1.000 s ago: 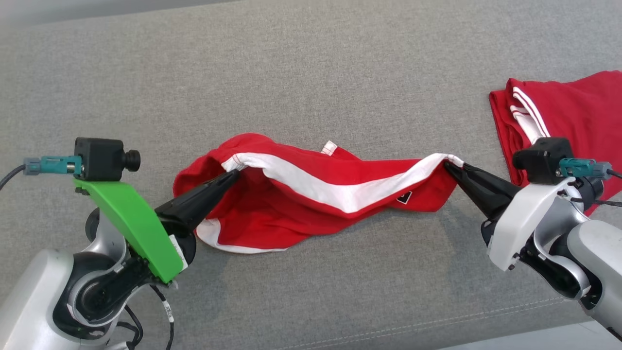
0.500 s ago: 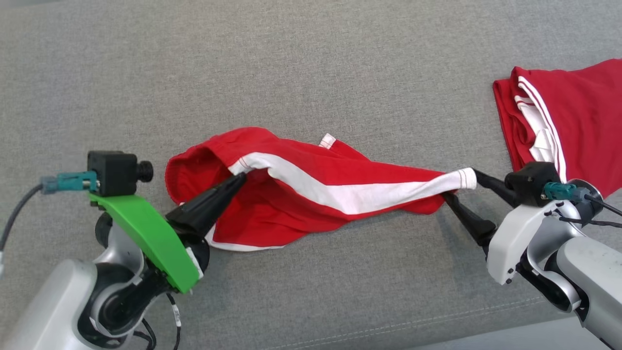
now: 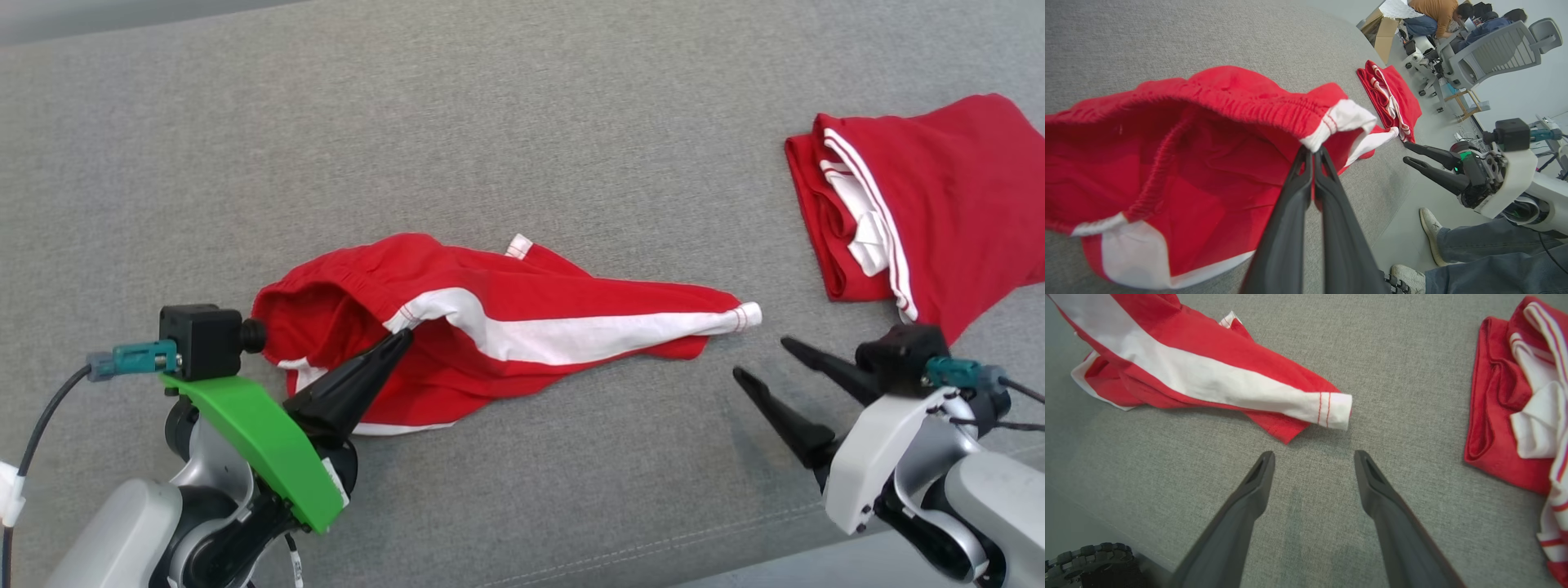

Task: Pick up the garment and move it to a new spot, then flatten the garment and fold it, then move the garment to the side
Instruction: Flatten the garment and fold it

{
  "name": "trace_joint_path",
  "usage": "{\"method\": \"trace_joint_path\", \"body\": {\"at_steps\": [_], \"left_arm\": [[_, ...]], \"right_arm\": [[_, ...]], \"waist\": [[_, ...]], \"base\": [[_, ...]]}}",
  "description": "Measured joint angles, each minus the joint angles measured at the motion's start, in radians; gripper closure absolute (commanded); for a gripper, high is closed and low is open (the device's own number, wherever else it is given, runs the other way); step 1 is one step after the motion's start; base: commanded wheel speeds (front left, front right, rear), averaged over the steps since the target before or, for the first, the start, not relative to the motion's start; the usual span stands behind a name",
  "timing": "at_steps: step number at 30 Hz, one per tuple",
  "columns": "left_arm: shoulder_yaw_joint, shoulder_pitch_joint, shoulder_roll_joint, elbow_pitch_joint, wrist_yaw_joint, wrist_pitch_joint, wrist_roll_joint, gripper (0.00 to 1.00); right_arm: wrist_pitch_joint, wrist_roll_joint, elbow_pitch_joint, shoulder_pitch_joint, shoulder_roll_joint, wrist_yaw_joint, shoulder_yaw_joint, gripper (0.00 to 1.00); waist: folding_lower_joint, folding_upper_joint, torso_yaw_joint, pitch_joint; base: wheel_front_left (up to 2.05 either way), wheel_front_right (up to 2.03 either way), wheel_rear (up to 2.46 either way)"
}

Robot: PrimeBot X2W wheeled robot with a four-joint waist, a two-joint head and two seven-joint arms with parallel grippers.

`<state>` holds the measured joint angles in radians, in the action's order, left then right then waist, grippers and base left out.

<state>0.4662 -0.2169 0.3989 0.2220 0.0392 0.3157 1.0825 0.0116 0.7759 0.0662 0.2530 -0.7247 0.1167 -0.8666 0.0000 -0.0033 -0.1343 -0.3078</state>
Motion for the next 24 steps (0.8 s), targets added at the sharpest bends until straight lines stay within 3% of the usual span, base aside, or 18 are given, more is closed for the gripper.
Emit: {"method": "trace_joint_path", "body": {"at_steps": [10,14,15,19,21,24], "left_arm": [[0.023,0.023,-0.003,0.013,-0.005,0.000,-0.009,1.00],[0.022,0.023,-0.003,0.013,-0.005,0.000,-0.017,1.00],[0.022,0.023,-0.003,0.013,-0.005,0.000,-0.018,1.00],[0.019,0.023,-0.003,0.013,-0.005,-0.001,-0.018,1.00],[0.019,0.022,-0.003,0.013,-0.005,-0.001,-0.022,1.00],[0.019,0.022,-0.003,0.013,-0.005,-0.001,-0.022,1.00]], "right_arm": [[-0.039,-0.028,-0.012,0.034,0.014,0.007,0.057,0.00],[-0.042,-0.028,-0.034,0.035,0.035,0.007,0.061,0.10],[-0.042,-0.028,-0.036,0.035,0.038,0.007,0.060,0.20],[-0.042,-0.029,-0.050,0.037,0.059,0.007,0.055,0.35],[-0.042,-0.029,-0.056,0.044,0.073,0.007,0.050,0.49],[-0.042,-0.029,-0.072,0.049,0.076,0.007,0.049,0.51]], "waist": [[0.0000,0.0000,-0.035,-0.008],[0.0000,0.0000,-0.018,-0.011],[0.0000,0.0000,-0.014,-0.012],[0.0000,0.0000,-0.002,-0.016],[0.0000,0.0000,0.002,-0.017],[0.0000,0.0000,0.008,-0.019]], "base": [[0.00,0.00,0.00],[0.00,0.00,0.00],[0.00,0.00,0.00],[0.00,0.00,0.00],[0.00,0.00,0.00],[0.00,0.00,0.00]]}}
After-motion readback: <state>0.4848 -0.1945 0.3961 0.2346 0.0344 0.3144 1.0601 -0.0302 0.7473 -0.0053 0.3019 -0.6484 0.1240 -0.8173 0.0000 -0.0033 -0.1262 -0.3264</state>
